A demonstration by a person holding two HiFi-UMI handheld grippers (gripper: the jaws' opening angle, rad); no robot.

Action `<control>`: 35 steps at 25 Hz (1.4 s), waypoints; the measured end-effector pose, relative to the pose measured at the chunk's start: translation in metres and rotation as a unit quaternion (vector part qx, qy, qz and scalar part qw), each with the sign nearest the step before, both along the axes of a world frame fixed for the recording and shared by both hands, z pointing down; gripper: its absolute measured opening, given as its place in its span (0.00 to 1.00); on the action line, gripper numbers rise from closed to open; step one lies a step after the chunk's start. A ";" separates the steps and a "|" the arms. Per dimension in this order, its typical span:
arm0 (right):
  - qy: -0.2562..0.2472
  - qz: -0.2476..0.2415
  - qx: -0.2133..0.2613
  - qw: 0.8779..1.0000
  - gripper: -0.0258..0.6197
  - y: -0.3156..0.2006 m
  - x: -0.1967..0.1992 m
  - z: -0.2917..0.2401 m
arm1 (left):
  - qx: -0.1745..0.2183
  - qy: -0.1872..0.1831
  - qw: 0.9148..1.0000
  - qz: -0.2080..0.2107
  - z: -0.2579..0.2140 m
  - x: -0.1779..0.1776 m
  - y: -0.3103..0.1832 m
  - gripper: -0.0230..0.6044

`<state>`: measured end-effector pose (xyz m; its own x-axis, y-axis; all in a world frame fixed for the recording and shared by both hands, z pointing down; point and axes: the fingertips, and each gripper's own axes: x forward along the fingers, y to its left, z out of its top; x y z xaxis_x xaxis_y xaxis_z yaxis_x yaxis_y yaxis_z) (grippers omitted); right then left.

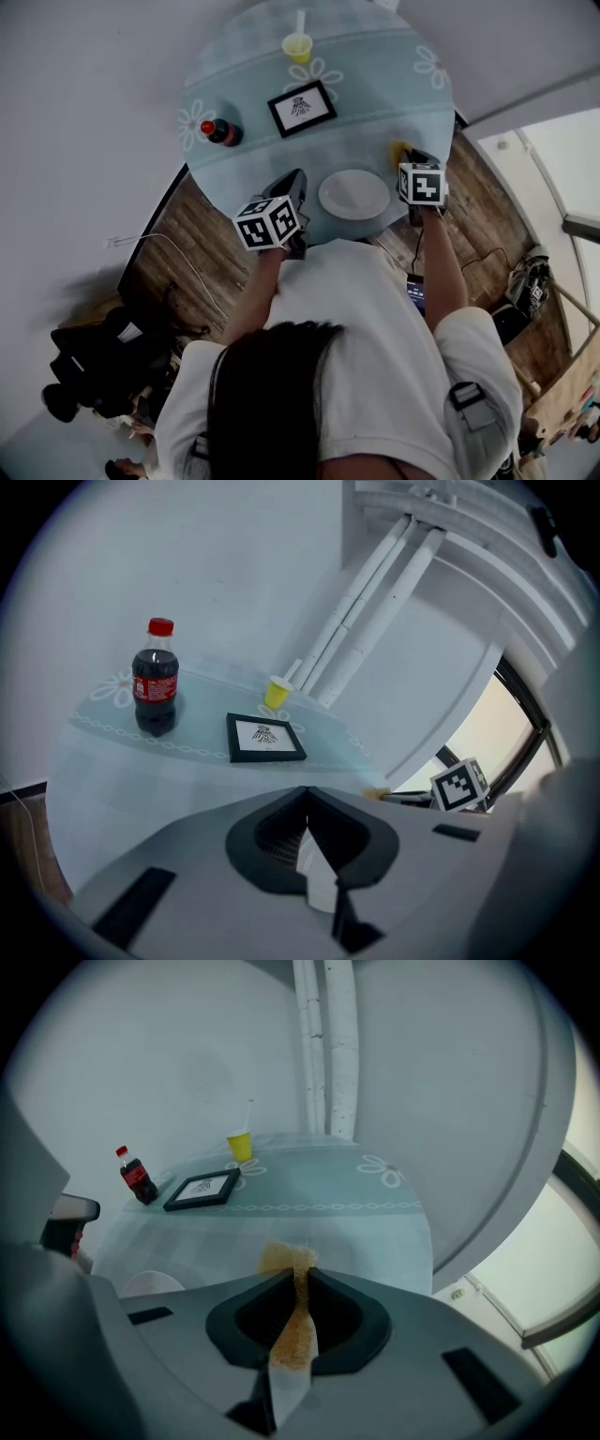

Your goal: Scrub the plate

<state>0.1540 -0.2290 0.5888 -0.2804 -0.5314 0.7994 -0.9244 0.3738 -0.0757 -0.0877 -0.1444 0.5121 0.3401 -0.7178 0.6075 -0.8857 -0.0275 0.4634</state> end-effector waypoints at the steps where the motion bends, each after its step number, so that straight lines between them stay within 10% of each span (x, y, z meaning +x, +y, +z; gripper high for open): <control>1: 0.002 -0.005 -0.004 1.000 0.13 0.001 -0.001 0.002 | -0.001 0.000 1.000 0.000 0.001 0.000 -0.001 0.05; 16: 0.017 0.001 -0.032 0.999 0.13 0.004 0.002 0.020 | -0.012 0.000 1.000 -0.006 0.006 -0.005 0.005 0.05; 35: -0.164 0.087 -0.008 0.983 0.33 0.006 0.006 -0.020 | -0.006 0.024 1.000 0.010 0.007 0.010 0.001 0.05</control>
<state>0.1599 -0.2233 0.5692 -0.4298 -0.5827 0.6897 -0.8994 0.2090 -0.3839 -0.0773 -0.1437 0.5189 0.3842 -0.7032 0.5982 -0.8615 -0.0401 0.5061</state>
